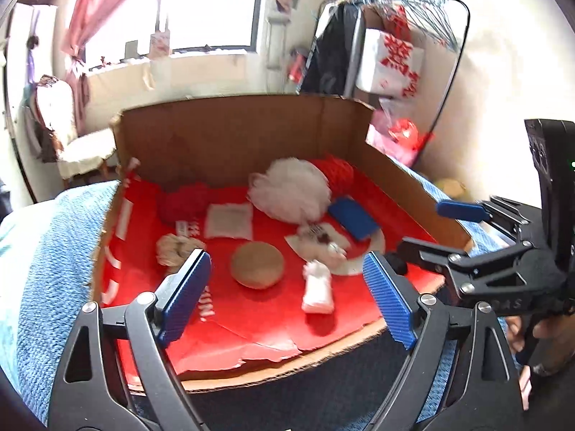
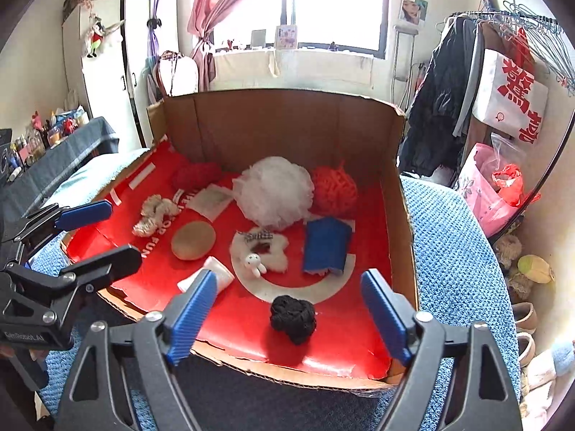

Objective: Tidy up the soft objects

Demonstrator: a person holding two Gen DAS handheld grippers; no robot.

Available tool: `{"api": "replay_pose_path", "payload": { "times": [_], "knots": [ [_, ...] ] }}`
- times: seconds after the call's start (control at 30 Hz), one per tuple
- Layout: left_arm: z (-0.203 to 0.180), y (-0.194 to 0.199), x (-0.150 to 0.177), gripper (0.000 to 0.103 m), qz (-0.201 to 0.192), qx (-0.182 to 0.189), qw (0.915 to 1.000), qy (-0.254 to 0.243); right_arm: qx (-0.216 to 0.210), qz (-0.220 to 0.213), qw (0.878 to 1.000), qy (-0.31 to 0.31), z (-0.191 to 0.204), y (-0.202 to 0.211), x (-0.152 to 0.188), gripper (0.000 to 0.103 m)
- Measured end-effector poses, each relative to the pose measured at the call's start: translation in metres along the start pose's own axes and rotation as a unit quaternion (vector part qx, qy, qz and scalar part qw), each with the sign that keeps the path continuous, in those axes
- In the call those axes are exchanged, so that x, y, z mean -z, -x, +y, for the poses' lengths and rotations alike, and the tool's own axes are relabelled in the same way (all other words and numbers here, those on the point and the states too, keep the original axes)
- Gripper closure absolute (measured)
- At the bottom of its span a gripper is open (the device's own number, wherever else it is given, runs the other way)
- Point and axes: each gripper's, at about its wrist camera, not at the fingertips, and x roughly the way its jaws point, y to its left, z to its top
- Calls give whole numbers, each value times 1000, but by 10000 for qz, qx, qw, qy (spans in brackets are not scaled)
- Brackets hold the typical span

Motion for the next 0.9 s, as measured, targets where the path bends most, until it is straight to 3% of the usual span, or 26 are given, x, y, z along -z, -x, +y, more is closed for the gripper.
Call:
{"api": "replay_pose_path", "payload": {
  "times": [0.07, 0.2, 0.33, 0.47, 0.53, 0.9],
  "knots": [
    [0, 1, 0, 9, -198, -250, 9995, -10, -10, -100, 9999, -51, 2, 2, -1, 1],
    [3, 2, 6, 4, -682, -624, 9957, 113, 214, -519, 9984, -116, 6, 5, 2, 0],
    [6, -6, 12, 3, -875, -864, 9923, 119, 398, -952, 9944, -246, 3, 0, 8, 0],
    [8, -19, 19, 0, -827, -1139, 9900, 106, 534, -1156, 9914, -295, -1, -11, 12, 0],
    [11, -25, 19, 0, -675, -1151, 9909, 167, 514, -1129, 9916, -374, -4, -16, 13, 0],
    [16, -27, 26, 0, -629, -1193, 9905, 257, 695, -1055, 9916, -270, 3, -25, 21, 0]
  ]
}}
